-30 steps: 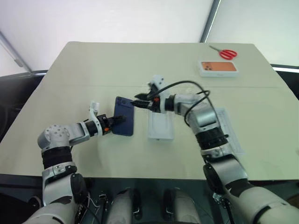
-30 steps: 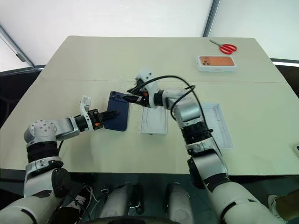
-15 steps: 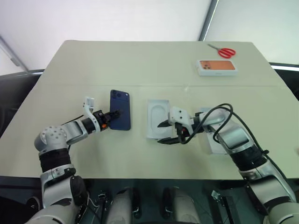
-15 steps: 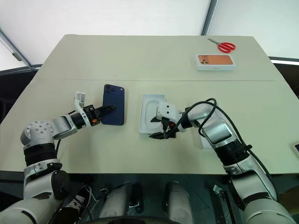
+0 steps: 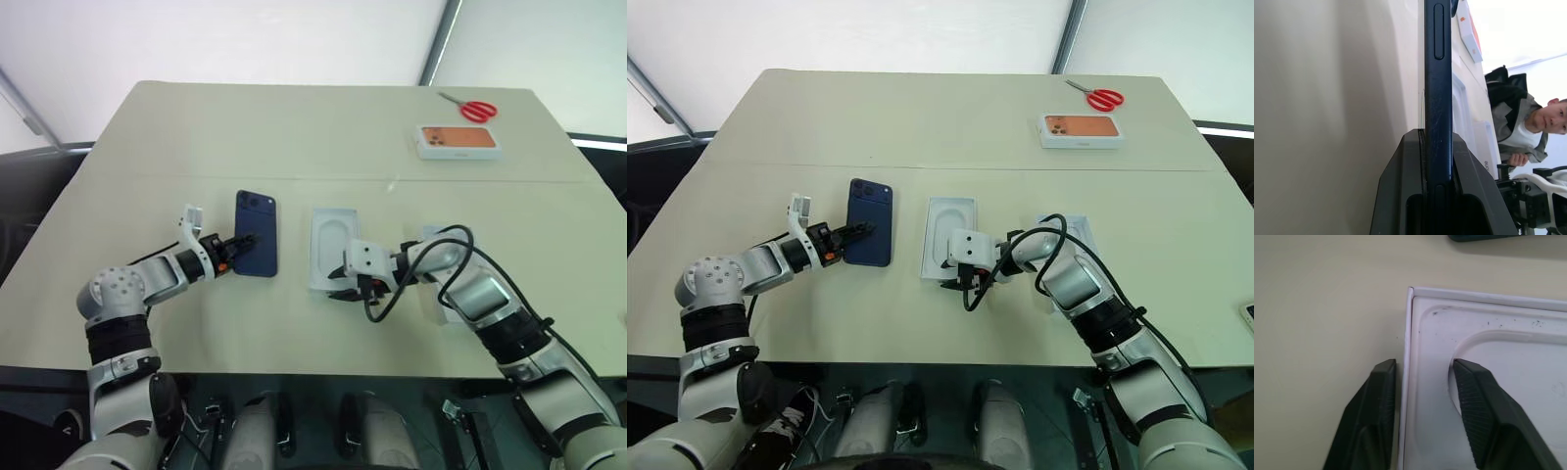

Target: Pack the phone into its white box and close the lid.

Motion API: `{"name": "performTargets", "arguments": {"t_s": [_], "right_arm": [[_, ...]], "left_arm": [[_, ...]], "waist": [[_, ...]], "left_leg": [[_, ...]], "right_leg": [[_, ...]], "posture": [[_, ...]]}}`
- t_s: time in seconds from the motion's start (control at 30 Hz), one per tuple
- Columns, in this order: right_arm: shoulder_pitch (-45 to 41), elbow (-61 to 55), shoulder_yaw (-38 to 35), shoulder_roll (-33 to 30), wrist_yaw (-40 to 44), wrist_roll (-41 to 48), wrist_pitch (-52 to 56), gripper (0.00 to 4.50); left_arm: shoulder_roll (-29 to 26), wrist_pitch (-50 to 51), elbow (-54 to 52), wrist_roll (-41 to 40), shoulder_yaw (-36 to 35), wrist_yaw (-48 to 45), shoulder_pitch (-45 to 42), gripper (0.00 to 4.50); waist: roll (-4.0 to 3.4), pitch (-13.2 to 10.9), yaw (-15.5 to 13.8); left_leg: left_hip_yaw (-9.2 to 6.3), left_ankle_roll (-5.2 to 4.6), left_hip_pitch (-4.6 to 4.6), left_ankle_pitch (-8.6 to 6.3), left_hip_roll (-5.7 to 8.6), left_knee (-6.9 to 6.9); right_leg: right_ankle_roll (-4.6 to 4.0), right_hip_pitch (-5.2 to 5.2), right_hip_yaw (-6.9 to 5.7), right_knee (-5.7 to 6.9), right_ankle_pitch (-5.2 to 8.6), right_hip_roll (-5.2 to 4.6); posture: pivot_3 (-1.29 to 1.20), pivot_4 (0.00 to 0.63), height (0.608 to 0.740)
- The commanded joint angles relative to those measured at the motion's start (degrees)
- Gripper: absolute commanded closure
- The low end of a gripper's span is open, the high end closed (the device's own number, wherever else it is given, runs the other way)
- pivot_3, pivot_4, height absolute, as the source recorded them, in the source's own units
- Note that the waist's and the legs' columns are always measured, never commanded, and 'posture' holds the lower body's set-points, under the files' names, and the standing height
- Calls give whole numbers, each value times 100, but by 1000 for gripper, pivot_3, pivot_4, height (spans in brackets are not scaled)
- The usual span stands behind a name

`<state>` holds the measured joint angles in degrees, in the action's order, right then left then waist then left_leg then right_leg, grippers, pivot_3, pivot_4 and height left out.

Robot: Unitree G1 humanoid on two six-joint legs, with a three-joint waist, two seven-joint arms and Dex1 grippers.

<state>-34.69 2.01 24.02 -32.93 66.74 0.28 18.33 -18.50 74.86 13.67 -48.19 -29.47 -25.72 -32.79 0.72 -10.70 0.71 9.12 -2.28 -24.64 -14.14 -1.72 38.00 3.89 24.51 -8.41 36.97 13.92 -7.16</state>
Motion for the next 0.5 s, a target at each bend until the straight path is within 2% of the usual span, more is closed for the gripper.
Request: {"name": "performTargets", "arguments": {"t_s": [0.03, 0.13, 0.17, 0.4, 0.5], "right_arm": [[41, 24, -43, 2, -27, -19, -54, 2614], [57, 28, -47, 0, -77, -69, -105, 3673], [55, 37, -30, -4, -99, -114, -158, 3899], [-74, 237, -58, 188, -252, -216, -253, 3899], [-244, 590, 11, 492, -766, -531, -345, 3899]], "left_arm": [[-79, -106, -173, -168, -26, -38, -164, 4500], [-85, -87, -148, -197, -22, -69, -175, 4500], [-85, -65, -139, -215, -30, -70, -179, 4500], [-140, -80, -111, -238, -64, -92, -225, 4500], [-129, -129, -68, -225, -100, -34, -256, 4500]], "waist": [[0, 0, 0], [3, 2, 2], [3, 2, 14], [3, 2, 27], [4, 2, 42]], "left_leg": [[0, 0, 0, 0, 0, 0], [0, 0, 1, 0, 0, 0], [-1, 0, 1, 0, -1, 0], [0, 3, 1, 2, -4, 0], [-1, 5, 2, 3, -5, 0]], "right_leg": [[0, 0, 0, 0, 0, 0], [0, -1, 0, 0, 0, 0], [0, -2, -1, 0, 0, 1], [-2, 0, -1, 0, -1, 4], [-3, 0, -1, 1, -2, 6]], "posture": [[0, 150, 738], [0, 150, 738], [0, 150, 738], [0, 150, 738], [0, 150, 738]]}}
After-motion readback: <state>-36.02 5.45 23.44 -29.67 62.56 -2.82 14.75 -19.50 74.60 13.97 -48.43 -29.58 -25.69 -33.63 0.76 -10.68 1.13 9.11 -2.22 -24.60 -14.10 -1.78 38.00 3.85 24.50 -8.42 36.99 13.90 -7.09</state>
